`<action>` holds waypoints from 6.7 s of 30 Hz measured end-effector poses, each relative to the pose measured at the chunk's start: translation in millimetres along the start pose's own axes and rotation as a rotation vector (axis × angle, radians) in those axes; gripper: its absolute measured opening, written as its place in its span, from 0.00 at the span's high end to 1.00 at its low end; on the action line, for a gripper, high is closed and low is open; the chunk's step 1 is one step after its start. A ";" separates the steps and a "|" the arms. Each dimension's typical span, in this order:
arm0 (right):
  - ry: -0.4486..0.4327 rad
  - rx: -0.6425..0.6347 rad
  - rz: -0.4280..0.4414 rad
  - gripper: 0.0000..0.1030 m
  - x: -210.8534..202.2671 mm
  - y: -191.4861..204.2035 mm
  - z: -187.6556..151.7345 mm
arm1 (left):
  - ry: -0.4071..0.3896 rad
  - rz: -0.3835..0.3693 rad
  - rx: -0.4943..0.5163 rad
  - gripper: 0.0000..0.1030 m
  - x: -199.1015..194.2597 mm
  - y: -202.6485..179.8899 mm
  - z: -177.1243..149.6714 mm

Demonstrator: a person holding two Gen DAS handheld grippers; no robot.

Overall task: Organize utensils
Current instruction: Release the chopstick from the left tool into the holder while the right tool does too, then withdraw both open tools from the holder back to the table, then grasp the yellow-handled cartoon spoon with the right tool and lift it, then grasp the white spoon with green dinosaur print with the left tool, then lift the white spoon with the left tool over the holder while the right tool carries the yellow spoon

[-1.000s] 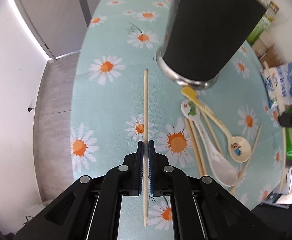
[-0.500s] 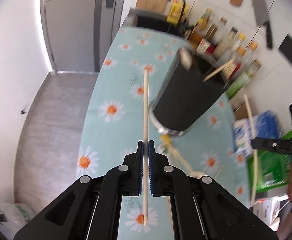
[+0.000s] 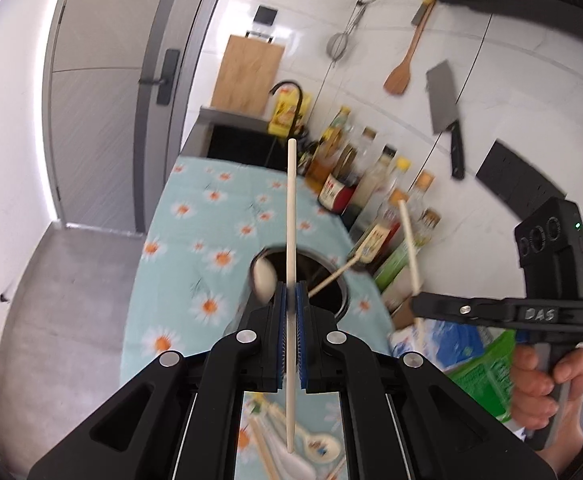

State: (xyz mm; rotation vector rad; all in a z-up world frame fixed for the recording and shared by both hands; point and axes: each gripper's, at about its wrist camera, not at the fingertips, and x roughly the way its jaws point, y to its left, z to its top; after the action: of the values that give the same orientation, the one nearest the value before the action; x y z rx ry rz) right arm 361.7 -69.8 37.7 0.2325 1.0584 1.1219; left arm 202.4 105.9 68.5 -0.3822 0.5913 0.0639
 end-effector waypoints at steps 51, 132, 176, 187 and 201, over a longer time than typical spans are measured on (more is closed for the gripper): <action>-0.324 -0.081 -0.158 0.76 38.5 -22.2 34.7 | -0.177 -0.061 -0.021 0.71 73.1 20.2 11.6; 0.725 -0.355 -0.605 0.91 225.8 -28.6 -123.2 | 0.340 -0.110 -0.363 0.71 23.9 101.0 -180.6; 0.418 -0.282 -0.231 0.92 65.8 -32.5 -107.5 | 0.748 -0.137 -0.451 0.73 108.5 47.1 -178.6; 0.415 -0.289 -0.202 0.92 60.9 -39.4 -108.5 | 0.770 -0.048 -0.478 0.90 124.6 43.0 -186.9; 0.425 -0.314 -0.197 0.92 66.2 -32.5 -107.6 | 0.672 -0.049 -0.509 0.96 108.1 55.2 -181.6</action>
State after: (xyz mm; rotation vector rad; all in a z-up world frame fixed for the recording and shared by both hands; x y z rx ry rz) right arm 299.5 -66.6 -77.0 -0.3680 1.2262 1.1656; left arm 186.5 84.7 -148.3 -0.9291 1.2350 0.0373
